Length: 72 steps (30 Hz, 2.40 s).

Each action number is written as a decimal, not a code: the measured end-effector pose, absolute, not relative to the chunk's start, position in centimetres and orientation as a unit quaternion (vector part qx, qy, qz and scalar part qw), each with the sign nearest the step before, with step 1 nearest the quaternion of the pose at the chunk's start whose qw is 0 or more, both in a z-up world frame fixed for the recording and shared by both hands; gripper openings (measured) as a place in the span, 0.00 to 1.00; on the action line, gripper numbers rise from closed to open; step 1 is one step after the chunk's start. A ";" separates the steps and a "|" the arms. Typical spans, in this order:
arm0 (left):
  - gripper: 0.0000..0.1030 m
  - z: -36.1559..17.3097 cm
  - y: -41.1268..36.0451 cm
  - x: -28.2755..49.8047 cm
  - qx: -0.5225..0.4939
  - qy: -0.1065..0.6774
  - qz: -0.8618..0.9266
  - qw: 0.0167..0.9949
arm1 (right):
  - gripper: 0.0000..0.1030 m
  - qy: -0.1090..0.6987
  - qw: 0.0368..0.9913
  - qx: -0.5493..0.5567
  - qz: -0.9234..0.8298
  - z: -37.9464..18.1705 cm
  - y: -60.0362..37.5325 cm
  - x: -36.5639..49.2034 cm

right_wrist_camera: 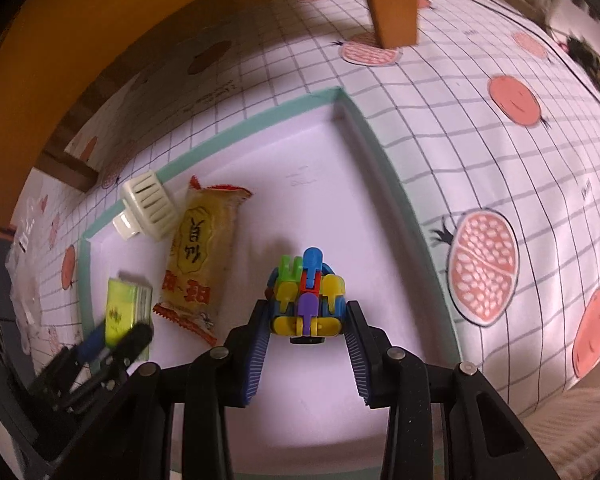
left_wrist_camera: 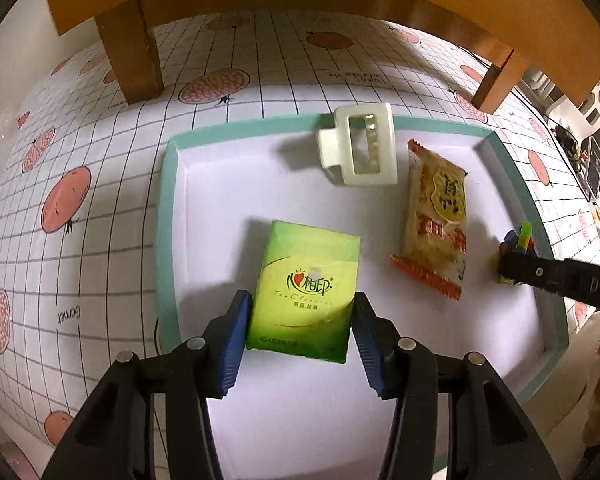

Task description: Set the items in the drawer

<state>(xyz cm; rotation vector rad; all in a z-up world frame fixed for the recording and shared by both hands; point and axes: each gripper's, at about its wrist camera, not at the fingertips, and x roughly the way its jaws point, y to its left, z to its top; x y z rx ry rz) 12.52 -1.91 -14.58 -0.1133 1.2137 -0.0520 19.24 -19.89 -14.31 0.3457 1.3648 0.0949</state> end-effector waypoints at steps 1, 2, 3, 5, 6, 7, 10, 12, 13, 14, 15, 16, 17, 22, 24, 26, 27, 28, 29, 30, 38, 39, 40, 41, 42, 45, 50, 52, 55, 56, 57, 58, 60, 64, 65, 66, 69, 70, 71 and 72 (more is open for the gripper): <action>0.50 -14.5 -1.8 12.2 -0.061 0.570 -0.024 0.819 | 0.38 0.628 0.760 0.164 0.041 -14.4 -20.2 19.2; 0.50 -14.5 -1.7 11.7 -0.067 0.571 -0.024 0.818 | 0.38 0.628 0.759 0.170 0.039 -14.3 -20.5 19.1; 0.49 -14.5 -1.5 11.5 -0.078 0.572 -0.024 0.816 | 0.38 0.627 0.758 0.178 0.038 -14.2 -20.8 19.0; 0.49 -14.4 -0.9 11.5 -0.088 0.576 -0.022 0.812 | 0.38 0.623 0.758 0.189 0.034 -13.9 -21.4 18.8; 0.49 -14.3 -0.8 11.5 -0.091 0.577 -0.020 0.811 | 0.38 0.621 0.759 0.194 0.033 -13.7 -21.6 18.7; 0.49 -14.1 -0.5 11.3 -0.097 0.577 -0.019 0.811 | 0.38 0.618 0.760 0.197 0.033 -13.5 -21.7 18.6; 0.49 -13.1 0.0 11.3 -0.101 0.569 -0.017 0.816 | 0.38 0.609 0.767 0.200 0.037 -12.5 -22.0 18.3; 0.49 -12.1 0.3 11.3 -0.101 0.561 -0.017 0.821 | 0.38 0.603 0.772 0.196 0.039 -11.8 -22.1 18.0; 0.49 -11.4 0.5 11.3 -0.103 0.554 -0.017 0.826 | 0.38 0.599 0.776 0.192 0.040 -11.5 -22.1 17.9; 0.49 -10.7 0.7 11.3 -0.104 0.548 -0.017 0.830 | 0.38 0.595 0.781 0.187 0.041 -10.8 -22.0 17.7; 0.49 -10.0 0.8 11.3 -0.106 0.541 -0.017 0.834 | 0.38 0.590 0.786 0.180 0.043 -10.3 -21.9 17.6; 0.49 -9.5 0.9 11.3 -0.108 0.536 -0.018 0.837 | 0.38 0.584 0.791 0.174 0.046 -9.6 -21.9 17.4; 0.49 -8.9 0.9 11.4 -0.109 0.530 -0.018 0.841 | 0.38 0.580 0.796 0.169 0.049 -9.2 -21.8 17.5; 0.49 -5.6 0.8 11.5 -0.112 0.496 -0.025 0.861 | 0.38 0.553 0.817 0.151 0.057 -6.7 -21.3 17.0; 0.49 -4.5 0.9 11.6 -0.109 0.486 -0.028 0.867 | 0.38 0.544 0.823 0.153 0.061 -5.7 -21.3 16.9; 0.49 -3.3 0.6 11.5 -0.104 0.472 -0.031 0.875 | 0.38 0.536 0.828 0.154 0.064 -5.0 -21.2 17.0; 0.49 -2.8 0.4 11.5 -0.103 0.466 -0.033 0.878 | 0.38 0.532 0.830 0.154 0.065 -4.5 -21.2 16.9; 0.49 -2.2 0.4 11.4 -0.103 0.460 -0.036 0.881 | 0.38 0.527 0.833 0.152 0.066 -4.1 -21.1 16.9; 0.49 -1.8 0.4 11.4 -0.103 0.457 -0.037 0.883 | 0.38 0.522 0.837 0.151 0.068 -3.5 -21.1 16.8; 0.49 -1.4 0.3 11.3 -0.102 0.452 -0.039 0.885 | 0.38 0.518 0.839 0.149 0.070 -3.2 -21.0 16.7; 0.49 2.4 -0.7 10.8 -0.094 0.411 -0.058 0.905 | 0.38 0.483 0.859 0.145 0.085 0.2 -20.7 16.2; 0.49 2.8 -0.7 10.7 -0.096 0.408 -0.060 0.906 | 0.38 0.479 0.861 0.146 0.086 0.6 -20.6 16.1; 0.49 3.3 -0.7 10.6 -0.099 0.401 -0.063 0.908 | 0.38 0.475 0.864 0.145 0.088 1.1 -20.6 16.1; 0.49 3.7 -0.6 10.5 -0.101 0.397 -0.066 0.910 | 0.38 0.469 0.867 0.144 0.089 1.7 -20.6 16.0; 0.49 4.1 -0.6 10.5 -0.102 0.392 -0.068 0.912 | 0.38 0.464 0.870 0.143 0.089 2.1 -20.7 16.0; 0.49 5.2 -0.6 10.3 -0.104 0.380 -0.074 0.916 | 0.38 0.449 0.878 0.139 0.092 3.6 -20.6 15.9; 0.49 7.3 -0.3 10.1 -0.111 0.359 -0.079 0.923 | 0.38 0.425 0.890 0.132 0.097 5.9 -20.4 15.7; 0.49 8.2 -0.2 10.1 -0.113 0.350 -0.079 0.926 | 0.38 0.419 0.893 0.131 0.099 6.5 -20.3 15.8; 0.49 9.3 0.1 10.0 -0.119 0.338 -0.079 0.930 | 0.38 0.408 0.898 0.126 0.102 7.5 -20.1 15.8; 0.49 9.5 0.3 10.1 -0.119 0.334 -0.078 0.932 | 0.38 0.405 0.899 0.127 0.104 7.8 -20.1 15.8; 0.49 9.8 0.4 10.1 -0.119 0.330 -0.078 0.933 | 0.38 0.403 0.900 0.129 0.105 8.1 -20.1 15.8; 0.49 10.1 0.6 10.2 -0.120 0.326 -0.077 0.934 | 0.38 0.401 0.901 0.130 0.106 8.3 -20.2 15.8; 0.49 10.8 1.0 10.7 -0.119 0.320 -0.075 0.937 | 0.38 0.397 0.902 0.129 0.107 8.9 -20.2 15.8; 0.49 12.5 1.6 11.9 -0.115 0.300 -0.069 0.945 | 0.38 0.392 0.904 0.126 0.111 10.4 -19.9 16.4; 0.49 12.9 1.7 12.3 -0.113 0.296 -0.068 0.946 | 0.38 0.390 0.906 0.123 0.111 10.9 -19.8 16.6; 0.49 13.4 1.7 12.8 -0.109 0.291 -0.066 0.948 | 0.38 0.387 0.907 0.121 0.111 11.4 -19.7 16.9; 0.49 14.4 1.9 14.0 -0.102 0.284 -0.064 0.951 | 0.38 0.380 0.910 0.114 0.117 12.9 -19.2 17.8; 0.49 14.6 1.9 14.2 -0.101 0.282 -0.064 0.952 | 0.38 0.379 0.911 0.113 0.118 13.3 -19.0 18.2; 0.49 14.7 2.0 14.3 -0.100 0.280 -0.064 0.953 | 0.38 0.378 0.911 0.112 0.120 13.6 -18.8 18.6; 0.49 14.8 2.0 14.5 -0.098 0.280 -0.064 0.953 | 0.38 0.378 0.911 0.110 0.121 14.0 -18.5 19.0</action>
